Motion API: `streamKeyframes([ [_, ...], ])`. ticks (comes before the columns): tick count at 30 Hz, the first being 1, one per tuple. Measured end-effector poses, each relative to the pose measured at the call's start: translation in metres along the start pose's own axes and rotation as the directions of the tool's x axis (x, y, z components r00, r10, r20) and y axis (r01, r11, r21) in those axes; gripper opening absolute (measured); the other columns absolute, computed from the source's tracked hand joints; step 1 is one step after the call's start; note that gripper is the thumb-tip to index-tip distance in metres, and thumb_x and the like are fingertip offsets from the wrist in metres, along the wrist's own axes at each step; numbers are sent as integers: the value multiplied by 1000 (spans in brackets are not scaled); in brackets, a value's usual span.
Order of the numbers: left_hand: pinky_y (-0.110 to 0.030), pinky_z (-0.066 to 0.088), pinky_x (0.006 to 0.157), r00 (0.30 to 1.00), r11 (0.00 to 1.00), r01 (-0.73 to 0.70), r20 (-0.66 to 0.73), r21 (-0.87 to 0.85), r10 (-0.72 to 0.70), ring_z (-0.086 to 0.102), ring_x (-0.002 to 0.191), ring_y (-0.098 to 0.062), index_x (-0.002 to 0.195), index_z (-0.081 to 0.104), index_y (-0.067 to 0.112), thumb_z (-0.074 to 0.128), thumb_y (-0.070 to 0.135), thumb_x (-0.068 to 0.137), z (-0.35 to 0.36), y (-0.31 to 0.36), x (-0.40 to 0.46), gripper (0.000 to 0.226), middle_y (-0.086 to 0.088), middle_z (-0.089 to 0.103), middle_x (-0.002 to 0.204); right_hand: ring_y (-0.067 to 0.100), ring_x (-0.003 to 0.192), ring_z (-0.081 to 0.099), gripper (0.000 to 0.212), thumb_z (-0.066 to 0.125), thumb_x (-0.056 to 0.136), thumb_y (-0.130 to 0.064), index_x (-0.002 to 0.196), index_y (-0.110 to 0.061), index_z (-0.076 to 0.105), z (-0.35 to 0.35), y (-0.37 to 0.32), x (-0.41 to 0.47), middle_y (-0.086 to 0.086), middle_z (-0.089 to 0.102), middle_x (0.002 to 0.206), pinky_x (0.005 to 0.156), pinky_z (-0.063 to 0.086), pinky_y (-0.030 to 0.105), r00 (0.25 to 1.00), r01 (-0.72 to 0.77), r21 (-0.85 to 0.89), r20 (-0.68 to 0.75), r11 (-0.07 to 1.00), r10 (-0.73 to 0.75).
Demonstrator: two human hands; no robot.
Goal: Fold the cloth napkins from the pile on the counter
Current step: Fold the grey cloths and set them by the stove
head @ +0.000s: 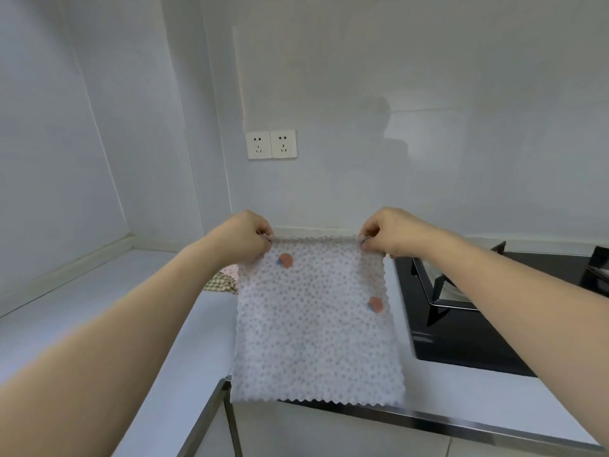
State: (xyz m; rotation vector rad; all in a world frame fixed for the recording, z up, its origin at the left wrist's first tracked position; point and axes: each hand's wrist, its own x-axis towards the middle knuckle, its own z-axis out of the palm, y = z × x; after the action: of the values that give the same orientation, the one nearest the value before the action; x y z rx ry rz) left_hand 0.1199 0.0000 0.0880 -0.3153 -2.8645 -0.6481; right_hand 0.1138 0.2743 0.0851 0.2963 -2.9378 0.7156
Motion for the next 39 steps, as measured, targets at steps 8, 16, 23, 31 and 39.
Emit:
streamKeyframes([
  [8, -37, 53, 70, 985, 992, -87, -144, 92, 100, 57, 75, -22, 92, 57, 25, 52, 19, 92, 74, -55, 26, 8, 1, 64, 87, 32, 86, 67, 23, 50, 82, -9, 91, -8, 71, 79, 36, 35, 14, 72, 95, 72, 58, 47, 989, -19, -189, -145, 982, -9],
  [16, -32, 48, 75, 957, 931, -291, 67, 222, 283, 56, 92, -19, 100, 64, 17, 53, 12, 88, 114, -84, -35, 17, 4, 61, 100, 18, 112, 53, 34, 44, 95, -20, 118, -27, 68, 135, 52, -37, -6, 61, 119, 87, 48, 34, 972, 222, -398, 19, 890, -234],
  [23, -32, 49, 77, 910, 870, -414, 158, 268, 384, 55, 97, -16, 101, 64, 19, 49, 15, 85, 128, -92, -66, 22, 5, 62, 102, 23, 95, 58, 26, 57, 87, -16, 106, -22, 74, 160, 71, -66, -4, 66, 102, 80, 50, 36, 927, 325, -356, -63, 876, -370],
  [31, -31, 50, 78, 890, 865, -447, 211, 228, 404, 53, 93, -11, 102, 61, 23, 51, 39, 83, 129, -79, -72, 27, 10, 57, 99, 15, 84, 60, 19, 62, 81, -18, 93, -21, 77, 169, 76, -81, -10, 67, 90, 75, 49, 26, 892, 369, -255, -173, 894, -418],
  [39, -37, 51, 64, 754, 704, -650, 126, 285, 645, 54, 84, -20, 109, 49, 23, 48, 33, 95, 164, -42, -69, 17, 2, 59, 95, 9, 84, 54, 17, 56, 82, -12, 92, -17, 69, 167, 77, -89, -9, 64, 91, 74, 45, 21, 899, 370, -141, -195, 919, -392],
])
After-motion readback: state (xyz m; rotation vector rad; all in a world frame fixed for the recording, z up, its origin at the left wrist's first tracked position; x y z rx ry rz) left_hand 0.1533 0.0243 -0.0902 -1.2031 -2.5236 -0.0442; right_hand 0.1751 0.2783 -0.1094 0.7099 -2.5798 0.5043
